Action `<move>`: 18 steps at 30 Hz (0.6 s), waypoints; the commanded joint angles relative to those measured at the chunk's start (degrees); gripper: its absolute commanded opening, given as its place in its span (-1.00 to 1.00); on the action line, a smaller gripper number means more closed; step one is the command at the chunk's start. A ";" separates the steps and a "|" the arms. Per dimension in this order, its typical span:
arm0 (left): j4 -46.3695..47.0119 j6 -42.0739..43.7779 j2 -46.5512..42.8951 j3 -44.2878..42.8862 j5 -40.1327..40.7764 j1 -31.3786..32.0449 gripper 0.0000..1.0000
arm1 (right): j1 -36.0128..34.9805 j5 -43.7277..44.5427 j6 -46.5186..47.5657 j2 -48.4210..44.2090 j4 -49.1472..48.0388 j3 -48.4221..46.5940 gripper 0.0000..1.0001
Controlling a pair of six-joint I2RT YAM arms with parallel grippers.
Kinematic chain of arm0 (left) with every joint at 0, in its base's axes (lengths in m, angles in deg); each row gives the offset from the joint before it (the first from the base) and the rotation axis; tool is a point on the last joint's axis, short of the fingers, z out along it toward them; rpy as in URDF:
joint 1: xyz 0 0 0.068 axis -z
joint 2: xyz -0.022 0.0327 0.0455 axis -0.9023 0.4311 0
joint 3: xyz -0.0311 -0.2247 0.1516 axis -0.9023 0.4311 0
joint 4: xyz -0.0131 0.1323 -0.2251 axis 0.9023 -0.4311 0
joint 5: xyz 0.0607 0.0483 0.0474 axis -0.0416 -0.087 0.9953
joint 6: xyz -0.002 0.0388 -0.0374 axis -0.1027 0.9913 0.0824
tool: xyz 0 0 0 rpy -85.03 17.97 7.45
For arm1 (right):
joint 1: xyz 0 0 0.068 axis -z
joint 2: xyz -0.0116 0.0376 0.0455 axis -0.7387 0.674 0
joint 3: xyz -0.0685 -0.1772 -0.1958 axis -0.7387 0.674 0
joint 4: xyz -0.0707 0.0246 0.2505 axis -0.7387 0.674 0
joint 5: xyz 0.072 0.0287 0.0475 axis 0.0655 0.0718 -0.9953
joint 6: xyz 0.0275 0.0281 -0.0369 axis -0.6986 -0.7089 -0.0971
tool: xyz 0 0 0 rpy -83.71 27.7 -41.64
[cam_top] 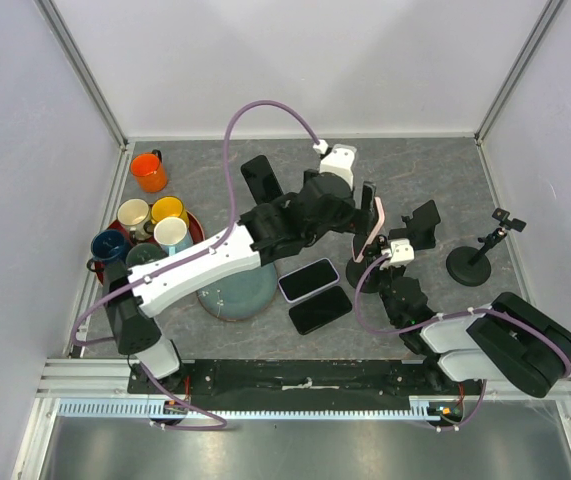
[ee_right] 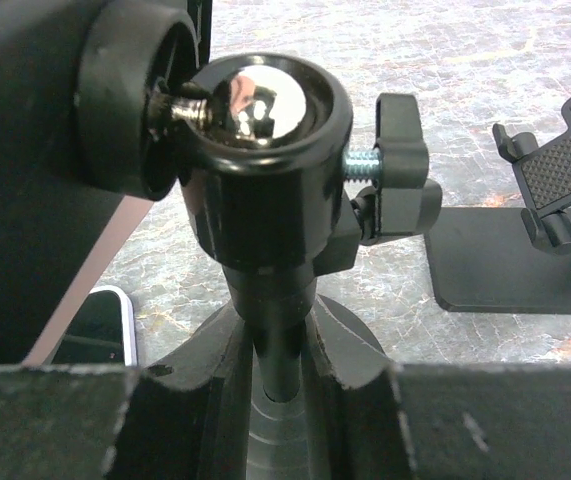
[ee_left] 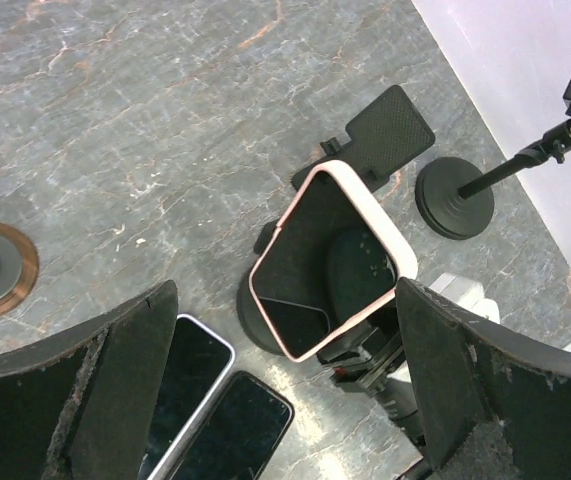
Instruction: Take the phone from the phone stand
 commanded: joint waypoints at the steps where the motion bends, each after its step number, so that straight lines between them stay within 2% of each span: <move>1: 1.06 -0.82 3.79 -5.82 4.09 1.69 0.92 | -0.33 2.91 -0.46 0.38 -6.09 0.24 -1.00; 9: -0.79 0.06 8.28 -9.25 6.20 5.03 0.92 | -1.03 5.28 -0.64 0.82 -4.87 -0.73 -1.00; 18: -5.35 1.65 14.16 -13.99 13.49 7.23 0.90 | -2.00 6.25 0.06 1.17 -3.90 -1.61 -1.00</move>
